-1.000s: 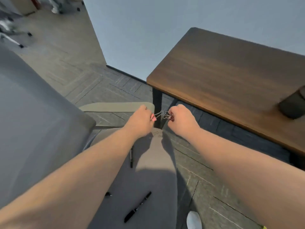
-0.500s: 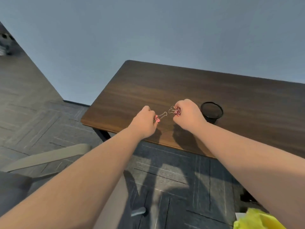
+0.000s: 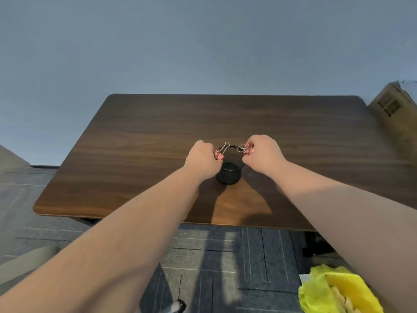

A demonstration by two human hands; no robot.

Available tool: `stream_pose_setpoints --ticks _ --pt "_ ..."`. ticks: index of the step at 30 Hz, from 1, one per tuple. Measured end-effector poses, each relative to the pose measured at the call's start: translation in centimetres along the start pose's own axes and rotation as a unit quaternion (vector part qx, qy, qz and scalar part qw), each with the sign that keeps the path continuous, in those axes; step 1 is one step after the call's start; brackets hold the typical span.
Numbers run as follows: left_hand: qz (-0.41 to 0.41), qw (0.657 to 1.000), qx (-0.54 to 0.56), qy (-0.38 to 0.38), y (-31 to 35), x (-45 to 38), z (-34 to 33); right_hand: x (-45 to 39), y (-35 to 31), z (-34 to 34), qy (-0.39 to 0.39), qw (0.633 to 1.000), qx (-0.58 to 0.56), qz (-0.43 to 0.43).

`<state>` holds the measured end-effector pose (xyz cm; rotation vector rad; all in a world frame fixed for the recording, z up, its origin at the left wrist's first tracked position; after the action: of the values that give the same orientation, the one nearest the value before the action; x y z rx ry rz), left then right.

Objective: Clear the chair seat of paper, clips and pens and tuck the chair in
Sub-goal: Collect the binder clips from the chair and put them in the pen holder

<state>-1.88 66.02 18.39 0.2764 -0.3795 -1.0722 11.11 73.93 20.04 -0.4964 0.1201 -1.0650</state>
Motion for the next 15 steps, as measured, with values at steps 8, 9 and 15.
stream_pose_setpoints --ticks 8,9,15 --pt "0.018 0.999 -0.015 -0.032 1.9 -2.9 -1.9 -2.5 0.8 -1.6 -0.031 0.999 -0.005 0.001" --pt "0.019 0.999 -0.013 -0.033 1.9 -3.2 -1.9 -2.7 0.7 -1.8 -0.036 0.999 -0.009 0.002" --pt "0.018 0.998 -0.006 -0.063 2.6 -4.4 -3.3 -3.7 0.6 -3.0 -0.055 0.998 -0.011 0.012"
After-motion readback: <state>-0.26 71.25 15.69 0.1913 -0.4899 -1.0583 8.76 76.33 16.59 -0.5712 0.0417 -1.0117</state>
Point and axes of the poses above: each hand's wrist, its own x-axis away from the middle knuckle, its own z-axis out of the back of the hand, y = z × x, the point moved 9 cm from there along -x, towards the middle knuckle, and after that the axes turned 2 degrees about -y, right-handed, at the moved point
